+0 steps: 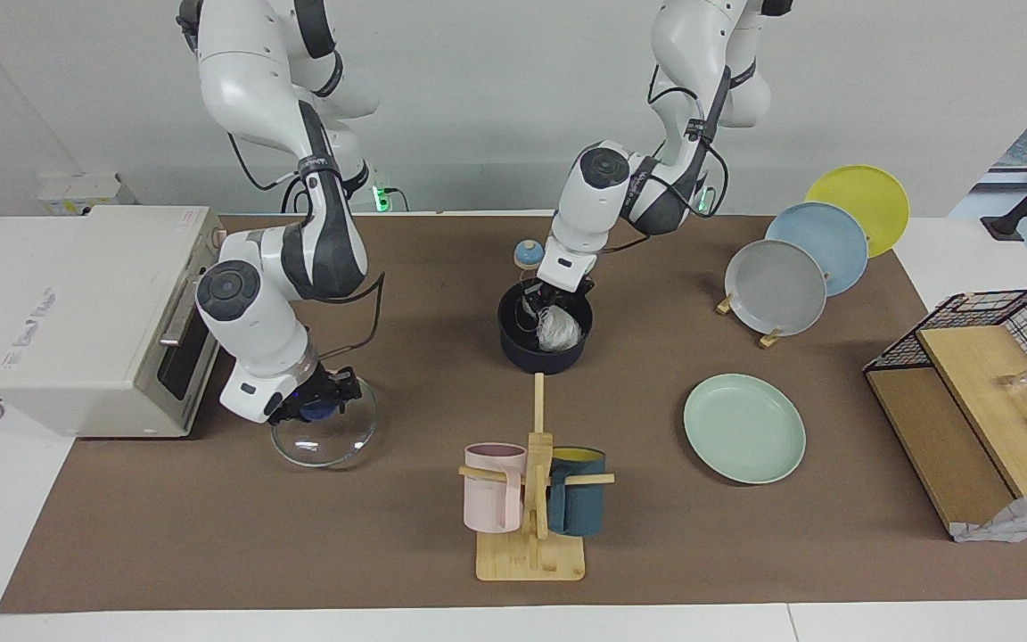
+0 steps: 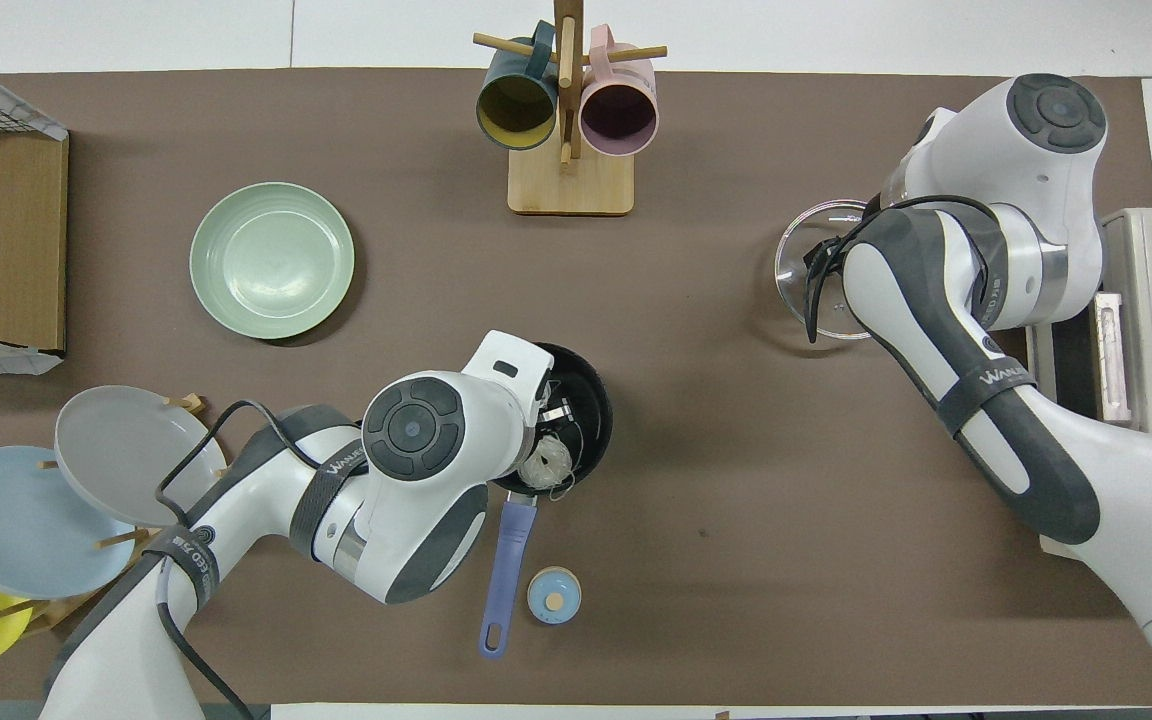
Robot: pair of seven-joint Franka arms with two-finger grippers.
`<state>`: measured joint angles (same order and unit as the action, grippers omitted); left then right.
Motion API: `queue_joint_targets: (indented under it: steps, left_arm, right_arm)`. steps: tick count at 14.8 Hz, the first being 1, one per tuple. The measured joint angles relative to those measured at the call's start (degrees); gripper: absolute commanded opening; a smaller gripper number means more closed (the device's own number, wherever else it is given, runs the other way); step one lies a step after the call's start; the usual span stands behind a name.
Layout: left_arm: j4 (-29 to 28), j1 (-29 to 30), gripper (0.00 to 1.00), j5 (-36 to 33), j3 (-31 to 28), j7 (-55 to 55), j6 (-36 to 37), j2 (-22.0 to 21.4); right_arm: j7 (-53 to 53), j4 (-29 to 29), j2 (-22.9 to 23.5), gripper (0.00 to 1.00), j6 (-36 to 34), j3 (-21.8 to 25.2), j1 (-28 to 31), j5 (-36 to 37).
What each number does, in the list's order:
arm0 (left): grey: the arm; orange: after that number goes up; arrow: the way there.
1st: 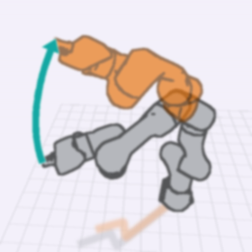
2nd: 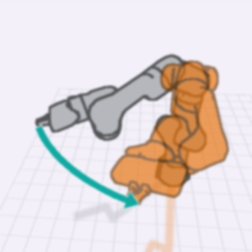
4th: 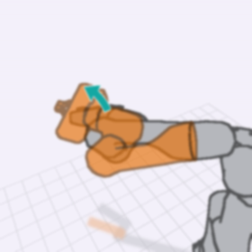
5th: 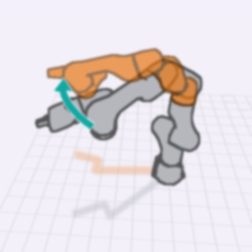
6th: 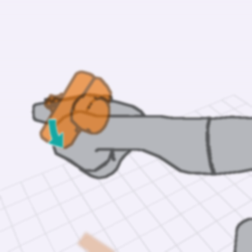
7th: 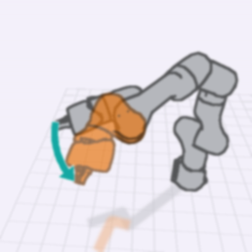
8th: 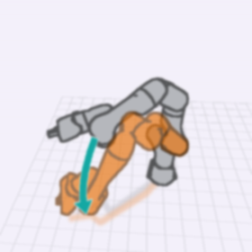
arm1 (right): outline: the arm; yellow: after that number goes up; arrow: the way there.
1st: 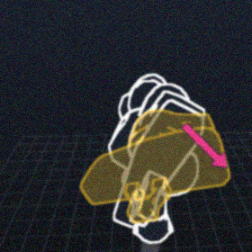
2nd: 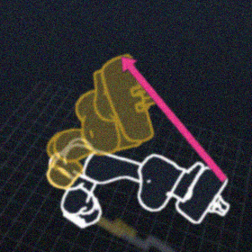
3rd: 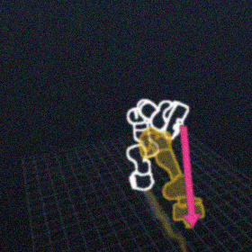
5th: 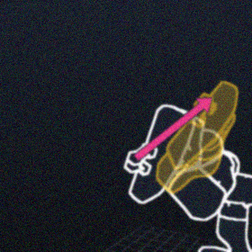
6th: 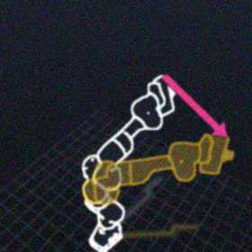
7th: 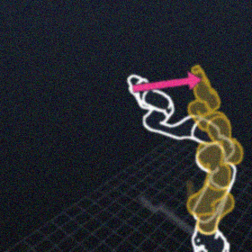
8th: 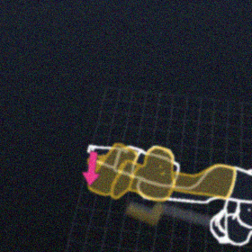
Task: Transfer vermicelli from plate to pot
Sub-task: 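Release the vermicelli into the saucepan while the right gripper lifts the lid, then withdraw the left gripper while the right gripper carries the lid toward the saucepan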
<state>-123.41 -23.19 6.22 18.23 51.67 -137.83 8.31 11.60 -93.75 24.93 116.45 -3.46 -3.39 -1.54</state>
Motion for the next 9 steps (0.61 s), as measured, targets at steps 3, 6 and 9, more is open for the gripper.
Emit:
queue_joint_targets:
  steps: [3, 6, 9]
  left_arm:
    - [1.6, 0.0, 1.0, -0.6, -0.3, -0.1, 2.9, -0.4]
    - [10.9, 0.8, 1.0, -0.7, -1.2, -0.7, 18.7, -2.8]
    - [17.1, 5.6, 1.0, -1.0, -1.8, -6.7, 29.4, -7.8]
  right_arm:
    - [0.0, 1.3, -2.4, 0.58, -4.2, -2.0, 0.0, -0.3]
    - [-0.1, 2.3, -4.4, 0.58, -8.1, -3.7, -0.1, -0.8]
    - [-2.4, 5.0, -5.0, 0.58, -12.5, -5.4, -0.2, -3.1]
